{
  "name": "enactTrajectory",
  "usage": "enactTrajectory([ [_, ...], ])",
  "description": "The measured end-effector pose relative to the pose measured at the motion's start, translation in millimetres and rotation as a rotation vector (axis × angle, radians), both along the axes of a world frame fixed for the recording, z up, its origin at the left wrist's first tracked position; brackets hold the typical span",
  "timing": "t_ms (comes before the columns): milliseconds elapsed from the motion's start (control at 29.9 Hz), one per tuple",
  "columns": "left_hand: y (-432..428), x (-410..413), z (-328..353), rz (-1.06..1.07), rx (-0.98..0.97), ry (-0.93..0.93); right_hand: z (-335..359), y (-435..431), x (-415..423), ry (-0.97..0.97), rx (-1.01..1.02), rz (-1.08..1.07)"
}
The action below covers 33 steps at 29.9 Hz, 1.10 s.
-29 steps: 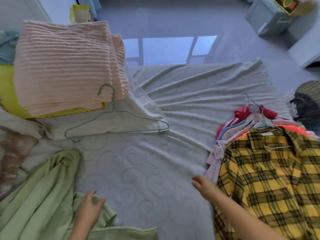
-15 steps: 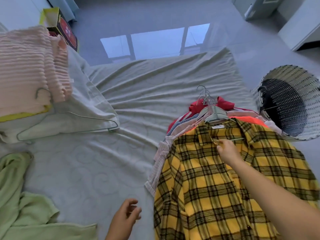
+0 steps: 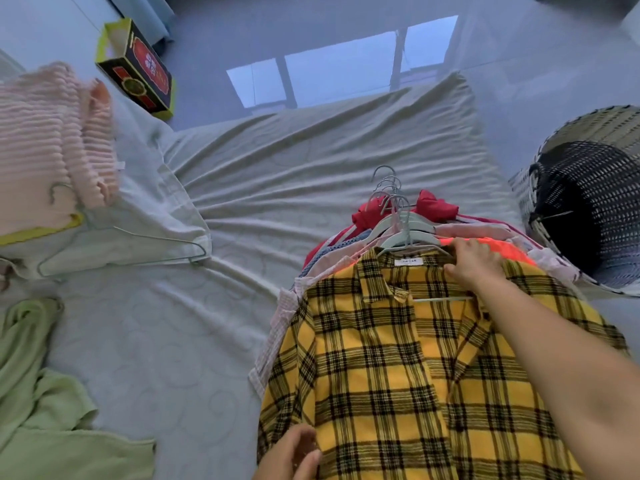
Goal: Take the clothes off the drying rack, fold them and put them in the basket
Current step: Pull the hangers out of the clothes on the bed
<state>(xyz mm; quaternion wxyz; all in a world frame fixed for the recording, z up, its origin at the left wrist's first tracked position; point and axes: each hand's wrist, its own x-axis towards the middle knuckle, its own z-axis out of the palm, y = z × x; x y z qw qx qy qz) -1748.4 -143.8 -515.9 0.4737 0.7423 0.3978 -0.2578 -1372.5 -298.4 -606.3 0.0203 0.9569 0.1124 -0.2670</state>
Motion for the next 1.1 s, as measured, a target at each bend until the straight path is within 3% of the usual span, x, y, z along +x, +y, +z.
enactTrajectory([
  [67, 4, 3, 5, 0.010, 0.020, -0.011, -1, -4, -3, -0.001, 0.055, 0.027],
  [167, 7, 5, 13, 0.018, 0.038, -0.035, 10, -14, -20, 0.022, 0.430, -0.074],
  [234, 8, 7, 18, 0.017, 0.059, -0.049, 29, -19, -36, 0.152, 0.622, -0.139],
  [434, 9, 17, 42, -0.001, 0.089, -0.153, 112, -26, -101, 0.328, 0.660, 0.154],
  [602, 29, 24, 81, 0.004, 0.482, -0.364, 189, -14, -148, 0.285, 0.917, 0.147],
  [702, 46, 23, 117, -0.171, 0.611, -0.436, 237, -7, -171, 0.298, 0.998, 0.190],
  [769, 63, 16, 139, -0.248, 0.559, -0.447, 264, 0, -190, 0.283, 1.012, 0.208],
  [936, 114, -37, 188, -0.121, 0.160, -0.654, 332, 31, -260, 0.208, 0.902, 0.301],
  [1103, 183, -102, 240, -0.064, 0.093, -0.851, 408, 102, -339, 0.030, 0.733, 0.466],
])
